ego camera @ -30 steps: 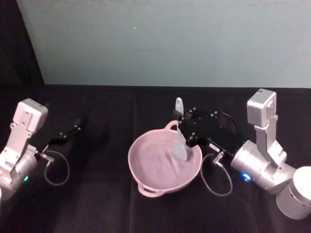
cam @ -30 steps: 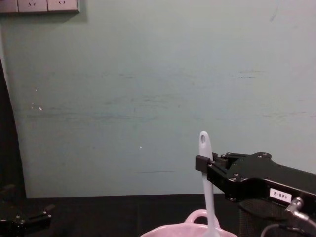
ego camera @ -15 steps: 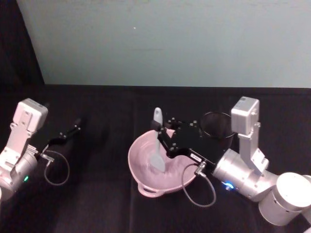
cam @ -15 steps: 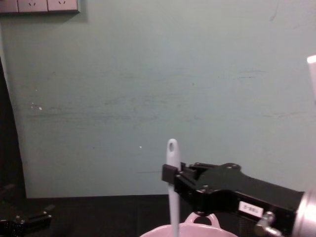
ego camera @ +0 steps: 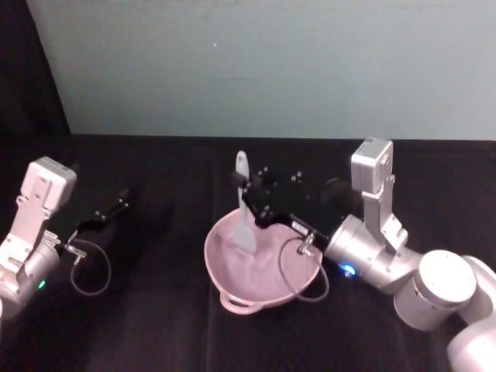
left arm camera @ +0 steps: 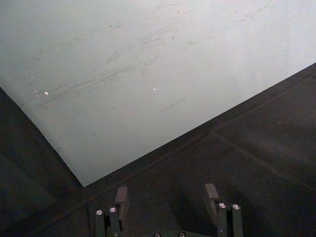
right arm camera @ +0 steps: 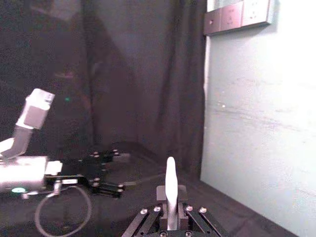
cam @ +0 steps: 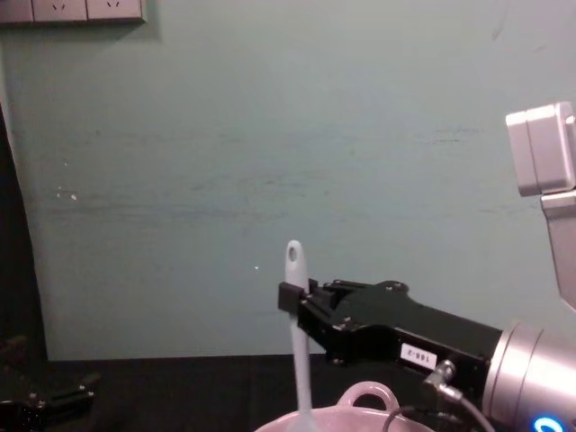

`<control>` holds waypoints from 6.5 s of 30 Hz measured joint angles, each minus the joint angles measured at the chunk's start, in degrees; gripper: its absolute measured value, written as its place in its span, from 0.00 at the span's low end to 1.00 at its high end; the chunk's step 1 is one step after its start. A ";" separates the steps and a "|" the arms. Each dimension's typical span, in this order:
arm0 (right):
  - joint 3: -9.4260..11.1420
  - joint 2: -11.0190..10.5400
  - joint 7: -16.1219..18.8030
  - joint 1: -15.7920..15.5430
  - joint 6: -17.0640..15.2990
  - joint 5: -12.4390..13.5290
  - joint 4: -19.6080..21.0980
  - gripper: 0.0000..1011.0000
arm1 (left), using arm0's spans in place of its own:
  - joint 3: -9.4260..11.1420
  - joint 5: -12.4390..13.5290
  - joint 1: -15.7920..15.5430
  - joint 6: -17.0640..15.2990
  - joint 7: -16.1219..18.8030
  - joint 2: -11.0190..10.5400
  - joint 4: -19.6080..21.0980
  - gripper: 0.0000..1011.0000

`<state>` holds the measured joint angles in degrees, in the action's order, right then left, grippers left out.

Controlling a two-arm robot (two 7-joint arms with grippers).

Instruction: Use the one hand to pick up the spoon and stir the clear water in the bowl.

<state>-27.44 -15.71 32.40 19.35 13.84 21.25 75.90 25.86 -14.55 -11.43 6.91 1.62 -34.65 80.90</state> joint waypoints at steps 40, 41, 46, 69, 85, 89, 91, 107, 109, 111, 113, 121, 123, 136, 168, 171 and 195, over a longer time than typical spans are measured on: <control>1.50 -1.96 0.27 -7.15 1.79 1.05 6.82 0.12 | 0.00 0.00 0.00 0.00 0.00 0.00 0.00 0.99; 1.34 -1.72 0.42 -6.86 1.92 1.05 6.52 0.12 | 0.00 0.00 0.00 0.00 0.00 0.00 0.00 0.99; 0.74 -0.15 0.58 -4.61 3.08 0.90 3.55 0.12 | 0.00 0.00 0.00 0.00 0.00 0.00 0.00 0.99; 6.07 -1.53 -3.97 -4.94 3.93 -1.19 1.87 0.12 | 0.00 0.00 0.00 0.00 0.00 0.00 0.00 0.99; 6.35 -3.65 -2.76 -11.58 2.32 0.04 9.81 0.12 | 0.00 0.00 0.00 0.00 0.00 0.00 0.00 0.99; 4.68 -2.81 -1.56 -11.24 2.25 0.41 9.44 0.12 | 0.00 0.00 0.00 0.00 0.00 0.00 0.00 0.99; 4.10 -2.37 -1.15 -10.74 2.25 0.46 8.88 0.12 | 0.00 0.00 0.00 0.00 0.00 0.00 0.00 0.99; 2.16 1.30 -0.13 -2.08 4.52 -0.39 -1.83 0.12 | 0.00 0.00 0.00 0.00 0.00 0.00 0.00 0.99; 2.42 1.42 -0.36 -1.49 4.71 -0.51 -2.68 0.12 | 0.00 0.00 0.00 0.00 0.00 0.00 0.00 0.99; 2.91 1.42 -0.82 -1.11 4.95 -0.70 -3.33 0.12 | 0.00 0.00 0.00 0.00 0.00 0.00 0.00 0.99; 3.30 1.28 -1.20 -1.09 5.04 -0.86 -3.40 0.12 | 0.00 0.00 0.00 0.00 0.00 0.00 0.00 0.99; 5.39 -0.49 -2.87 -3.02 4.87 -1.37 -1.30 0.12 | 0.00 0.00 0.00 0.00 0.00 0.00 0.00 0.99; 5.96 -1.31 -3.39 -4.36 4.14 -1.49 0.30 0.12 | 0.00 0.00 0.00 0.00 0.00 0.00 0.00 0.99; 6.76 -4.05 -3.35 -10.37 1.71 -1.03 8.44 0.12 | 0.00 0.00 0.00 0.00 0.00 0.00 0.00 0.99; 2.41 2.57 -2.12 -0.39 5.41 -2.81 -4.06 0.12 | 0.00 0.00 0.00 0.00 0.00 0.00 0.00 0.99; 3.09 2.19 -2.60 -0.57 5.41 -2.99 -3.95 0.12 | 0.00 0.00 0.00 0.00 0.00 0.00 0.00 1.00; 6.29 -2.53 -3.41 -8.42 2.77 -2.25 6.09 0.12 | 0.00 0.00 0.00 0.00 0.00 0.00 0.00 0.99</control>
<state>-21.15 -18.24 28.99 10.93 16.61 19.01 81.99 25.86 -14.55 -11.43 6.91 1.62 -34.65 80.90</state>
